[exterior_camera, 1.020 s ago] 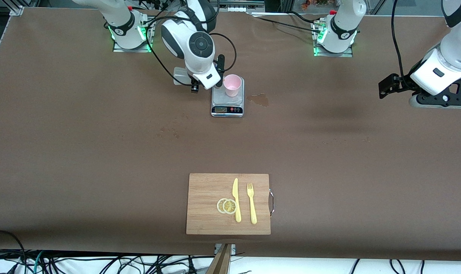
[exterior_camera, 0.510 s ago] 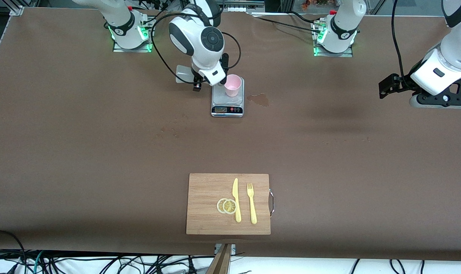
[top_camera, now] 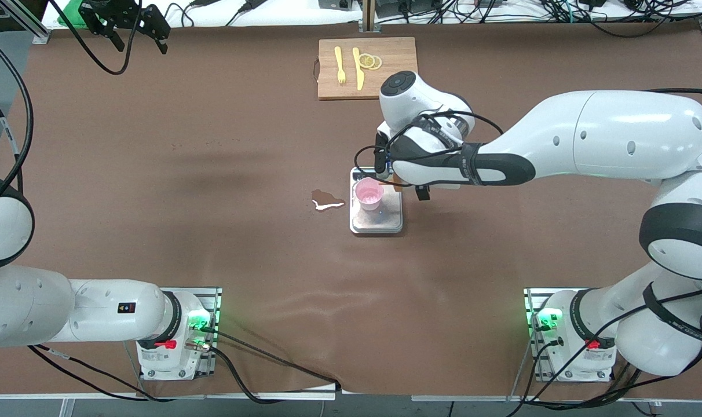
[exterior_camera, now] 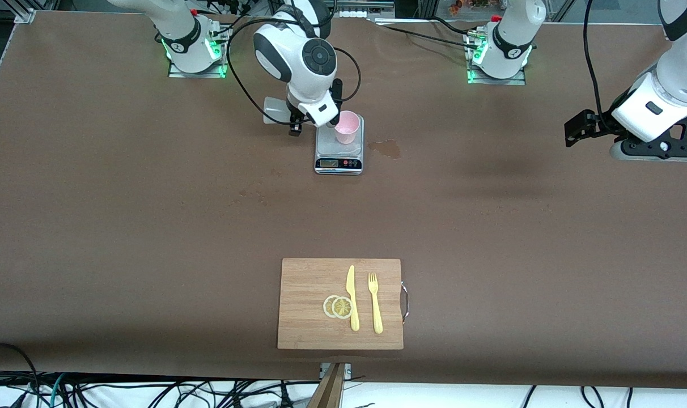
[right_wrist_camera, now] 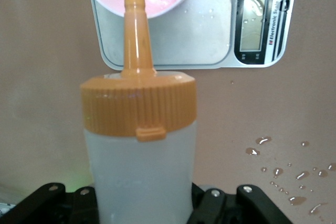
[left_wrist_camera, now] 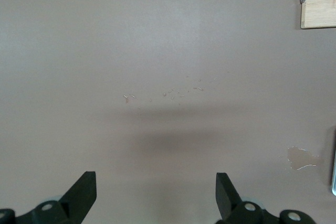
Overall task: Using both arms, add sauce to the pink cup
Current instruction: 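Tilt the bottle nozzle into the pink cup with the right gripper, then carry the squeeze bottle back beside the table edge with the right gripper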
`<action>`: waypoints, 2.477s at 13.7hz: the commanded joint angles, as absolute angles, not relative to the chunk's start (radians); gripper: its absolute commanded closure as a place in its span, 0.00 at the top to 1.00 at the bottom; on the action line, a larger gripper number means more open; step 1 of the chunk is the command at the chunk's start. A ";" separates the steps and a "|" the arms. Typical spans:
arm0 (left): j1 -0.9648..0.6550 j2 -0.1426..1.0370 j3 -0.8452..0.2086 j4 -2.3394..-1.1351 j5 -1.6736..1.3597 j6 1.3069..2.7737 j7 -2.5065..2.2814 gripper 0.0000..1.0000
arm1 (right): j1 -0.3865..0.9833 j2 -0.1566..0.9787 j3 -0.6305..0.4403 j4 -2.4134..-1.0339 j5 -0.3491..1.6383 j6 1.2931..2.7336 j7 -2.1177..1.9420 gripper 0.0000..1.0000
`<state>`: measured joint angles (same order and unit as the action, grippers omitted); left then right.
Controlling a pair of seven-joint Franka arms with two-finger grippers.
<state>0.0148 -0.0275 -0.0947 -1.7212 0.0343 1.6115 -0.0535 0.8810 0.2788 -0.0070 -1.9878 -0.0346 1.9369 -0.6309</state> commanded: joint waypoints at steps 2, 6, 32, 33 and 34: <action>0.017 -0.014 -0.094 -1.695 0.028 1.595 -0.058 1.00 | 0.842 0.230 -0.003 -1.976 0.015 1.901 -0.709 0.00; 0.017 -0.014 -0.095 -1.695 0.028 1.595 -0.058 1.00 | 0.813 0.190 -0.003 -1.976 0.097 1.891 -0.776 0.00; 0.017 -0.014 -0.095 -1.695 0.028 1.594 -0.054 1.00 | -0.049 0.599 -0.305 -1.815 1.075 1.275 -2.813 0.00; 0.017 -0.014 -0.095 -1.695 0.028 1.594 -0.052 1.00 | -0.057 0.651 -0.304 -1.812 1.103 1.241 -2.848 0.00; 0.017 -0.014 -0.095 -1.695 0.028 1.594 -0.054 1.00 | -0.063 0.691 -0.304 -1.812 1.132 1.218 -2.882 0.00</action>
<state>0.0155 -0.0269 -0.0946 -1.7209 0.0342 1.6114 -0.0535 -0.0407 0.6070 -0.3107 -1.8439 1.0767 1.2901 -2.7518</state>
